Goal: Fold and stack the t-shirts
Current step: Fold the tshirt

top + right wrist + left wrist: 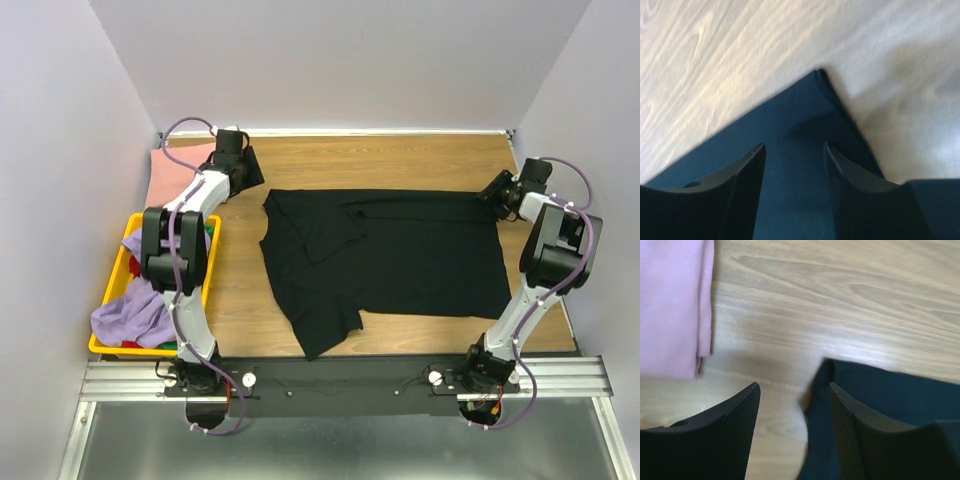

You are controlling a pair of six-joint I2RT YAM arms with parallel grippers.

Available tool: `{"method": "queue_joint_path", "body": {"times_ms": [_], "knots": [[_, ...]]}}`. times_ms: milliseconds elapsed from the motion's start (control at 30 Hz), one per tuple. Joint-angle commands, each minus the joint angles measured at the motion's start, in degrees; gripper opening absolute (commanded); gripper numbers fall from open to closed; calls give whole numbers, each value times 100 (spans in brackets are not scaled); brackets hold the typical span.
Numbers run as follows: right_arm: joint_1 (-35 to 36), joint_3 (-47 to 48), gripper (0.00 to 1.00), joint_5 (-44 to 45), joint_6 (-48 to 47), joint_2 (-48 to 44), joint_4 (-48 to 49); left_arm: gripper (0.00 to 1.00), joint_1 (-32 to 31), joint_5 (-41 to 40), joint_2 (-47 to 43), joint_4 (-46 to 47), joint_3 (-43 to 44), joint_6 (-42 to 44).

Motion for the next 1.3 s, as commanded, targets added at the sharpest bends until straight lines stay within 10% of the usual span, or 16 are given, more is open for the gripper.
{"method": "queue_joint_path", "body": {"times_ms": [0, 467, 1267], "knots": [[74, -359, 61, 8, -167, -881, -304, 66, -199, -125, -1120, 80, -455, -89], [979, -2047, 66, 449, -308, -2957, -1025, 61, -1738, -372, -3100, 28, -2733, -520], [1770, -2487, 69, 844, -431, -2808, -1078, 42, -1545, -670, 1100, -464, 782, 77]]}}
